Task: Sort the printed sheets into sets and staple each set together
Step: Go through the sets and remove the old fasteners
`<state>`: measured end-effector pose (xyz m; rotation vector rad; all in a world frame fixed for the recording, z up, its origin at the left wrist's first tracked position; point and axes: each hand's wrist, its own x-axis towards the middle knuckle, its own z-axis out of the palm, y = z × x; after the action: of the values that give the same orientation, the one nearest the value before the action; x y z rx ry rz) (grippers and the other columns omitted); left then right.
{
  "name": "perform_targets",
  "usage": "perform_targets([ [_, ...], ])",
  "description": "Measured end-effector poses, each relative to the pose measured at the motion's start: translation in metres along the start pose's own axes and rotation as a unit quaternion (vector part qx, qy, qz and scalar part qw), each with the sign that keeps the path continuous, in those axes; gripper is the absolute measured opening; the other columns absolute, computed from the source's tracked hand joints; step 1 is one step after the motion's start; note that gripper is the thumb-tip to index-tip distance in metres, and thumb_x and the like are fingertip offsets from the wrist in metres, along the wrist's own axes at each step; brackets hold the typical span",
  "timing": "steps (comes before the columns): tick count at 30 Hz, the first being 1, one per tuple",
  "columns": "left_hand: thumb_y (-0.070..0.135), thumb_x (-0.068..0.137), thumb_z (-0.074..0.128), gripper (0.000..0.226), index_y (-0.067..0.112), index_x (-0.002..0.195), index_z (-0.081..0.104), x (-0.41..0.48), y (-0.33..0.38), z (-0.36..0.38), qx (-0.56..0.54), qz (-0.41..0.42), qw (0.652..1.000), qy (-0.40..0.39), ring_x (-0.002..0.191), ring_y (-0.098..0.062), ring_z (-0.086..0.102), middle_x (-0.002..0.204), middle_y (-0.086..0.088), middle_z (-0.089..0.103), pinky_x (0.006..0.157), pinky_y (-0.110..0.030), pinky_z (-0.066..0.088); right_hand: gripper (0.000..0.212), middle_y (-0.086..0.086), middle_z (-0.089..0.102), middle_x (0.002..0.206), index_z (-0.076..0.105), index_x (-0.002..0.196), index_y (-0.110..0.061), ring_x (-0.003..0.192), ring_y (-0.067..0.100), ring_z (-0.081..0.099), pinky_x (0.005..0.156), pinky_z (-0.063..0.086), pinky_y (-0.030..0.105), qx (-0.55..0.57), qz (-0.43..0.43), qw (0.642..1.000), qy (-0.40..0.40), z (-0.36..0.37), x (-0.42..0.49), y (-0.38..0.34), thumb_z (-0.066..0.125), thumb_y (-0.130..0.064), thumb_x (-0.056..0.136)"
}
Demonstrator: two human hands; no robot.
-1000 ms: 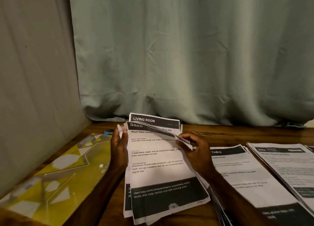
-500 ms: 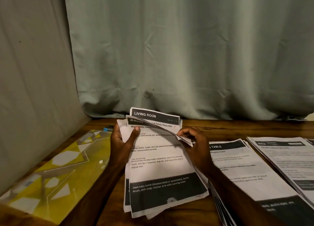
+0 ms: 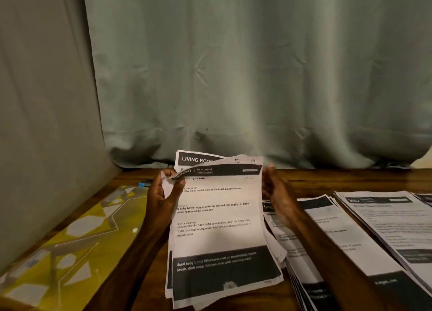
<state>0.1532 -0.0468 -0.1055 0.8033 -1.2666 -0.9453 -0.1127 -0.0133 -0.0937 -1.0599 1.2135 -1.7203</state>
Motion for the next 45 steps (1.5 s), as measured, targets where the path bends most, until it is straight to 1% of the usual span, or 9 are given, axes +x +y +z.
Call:
perform_targets([
  [3, 0.015, 0.096, 0.066, 0.027, 0.006, 0.119, 0.053, -0.004, 0.007, 0.002, 0.024, 0.029, 0.999, -0.027, 0.087, -0.027, 0.077, 0.103, -0.006, 0.077, 0.067, -0.040, 0.065, 0.020, -0.008, 0.073, 0.062, 0.069, 0.084, -0.020, 0.057, 0.010, 0.072, 0.055, 0.055, 0.025, -0.049, 0.036, 0.998, 0.014, 0.004, 0.001, -0.002, 0.062, -0.026, 0.102],
  [5, 0.013, 0.097, 0.064, 0.024, 0.006, 0.118, 0.055, -0.007, 0.011, 0.004, 0.025, 0.046, 0.998, -0.038, 0.087, -0.025, 0.077, 0.104, -0.004, 0.077, 0.064, -0.034, 0.063, 0.012, -0.007, 0.074, 0.065, 0.070, 0.092, -0.017, 0.056, 0.008, 0.071, 0.048, 0.052, 0.020, -0.050, 0.042, 0.998, -0.002, 0.002, -0.001, -0.001, 0.062, -0.016, 0.101],
  [8, 0.012, 0.098, 0.063, 0.023, 0.007, 0.119, 0.056, -0.010, 0.015, 0.007, 0.024, 0.053, 0.997, -0.047, 0.090, -0.025, 0.077, 0.109, -0.004, 0.076, 0.066, -0.031, 0.062, 0.010, 0.004, 0.079, 0.085, 0.072, 0.101, -0.015, 0.076, 0.023, 0.076, 0.063, 0.057, 0.030, -0.015, 0.066, 0.998, -0.014, -0.004, -0.005, 0.001, 0.062, -0.014, 0.100],
  [13, 0.015, 0.098, 0.062, 0.018, 0.010, 0.114, 0.056, -0.015, 0.019, 0.010, 0.011, 0.056, 0.997, -0.058, 0.086, -0.027, 0.077, 0.105, -0.006, 0.076, 0.064, -0.036, 0.063, 0.010, 0.013, 0.078, 0.086, 0.071, 0.092, -0.014, 0.078, 0.031, 0.075, 0.082, 0.060, 0.048, 0.010, 0.098, 0.995, -0.022, -0.004, -0.006, 0.000, 0.065, -0.008, 0.097],
  [22, -0.007, 0.087, 0.070, 0.012, 0.002, 0.090, 0.062, 0.005, 0.012, -0.003, 0.100, 0.113, 0.978, -0.143, 0.085, -0.008, 0.071, 0.095, 0.004, 0.074, 0.069, -0.014, 0.055, 0.021, 0.012, 0.079, 0.097, 0.073, 0.102, -0.009, 0.084, 0.031, 0.077, 0.075, 0.064, 0.041, 0.074, 0.002, 0.996, 0.041, -0.017, 0.005, -0.006, 0.082, -0.010, 0.083],
  [26, -0.007, 0.085, 0.071, 0.012, 0.002, 0.091, 0.064, 0.013, -0.002, -0.010, 0.115, 0.105, 0.973, -0.170, 0.106, -0.020, 0.072, 0.103, -0.003, 0.075, 0.080, -0.026, 0.061, 0.025, 0.011, 0.079, 0.100, 0.074, 0.108, -0.008, 0.087, 0.031, 0.077, 0.078, 0.064, 0.042, 0.045, -0.027, 0.997, 0.055, -0.021, 0.009, -0.002, 0.081, -0.014, 0.085],
  [31, -0.006, 0.086, 0.070, 0.010, -0.005, 0.094, 0.064, 0.017, -0.011, -0.011, 0.145, 0.093, 0.970, -0.169, 0.109, -0.016, 0.070, 0.106, 0.003, 0.075, 0.079, -0.021, 0.059, 0.016, 0.008, 0.078, 0.097, 0.071, 0.104, -0.008, 0.071, 0.016, 0.077, 0.057, 0.059, 0.023, -0.003, -0.041, 0.997, 0.067, -0.023, 0.012, 0.000, 0.072, -0.021, 0.094],
  [41, -0.005, 0.085, 0.072, 0.012, 0.000, 0.095, 0.067, 0.013, -0.011, -0.006, 0.155, 0.046, 0.973, -0.165, 0.097, -0.010, 0.073, 0.104, 0.009, 0.076, 0.073, -0.026, 0.063, 0.022, 0.005, 0.076, 0.107, 0.059, 0.118, -0.017, 0.083, 0.016, 0.078, 0.064, 0.063, 0.029, -0.021, -0.087, 0.994, 0.058, -0.025, 0.018, 0.004, 0.065, -0.026, 0.098],
  [45, -0.006, 0.085, 0.071, 0.020, -0.004, 0.103, 0.063, 0.007, -0.009, 0.000, 0.093, -0.009, 0.985, -0.143, 0.082, -0.026, 0.077, 0.097, -0.006, 0.077, 0.057, -0.027, 0.061, 0.017, -0.003, 0.079, 0.101, 0.062, 0.115, -0.018, 0.085, 0.020, 0.078, 0.061, 0.062, 0.029, 0.003, -0.103, 0.994, 0.048, -0.025, 0.014, 0.003, 0.065, -0.022, 0.099],
])
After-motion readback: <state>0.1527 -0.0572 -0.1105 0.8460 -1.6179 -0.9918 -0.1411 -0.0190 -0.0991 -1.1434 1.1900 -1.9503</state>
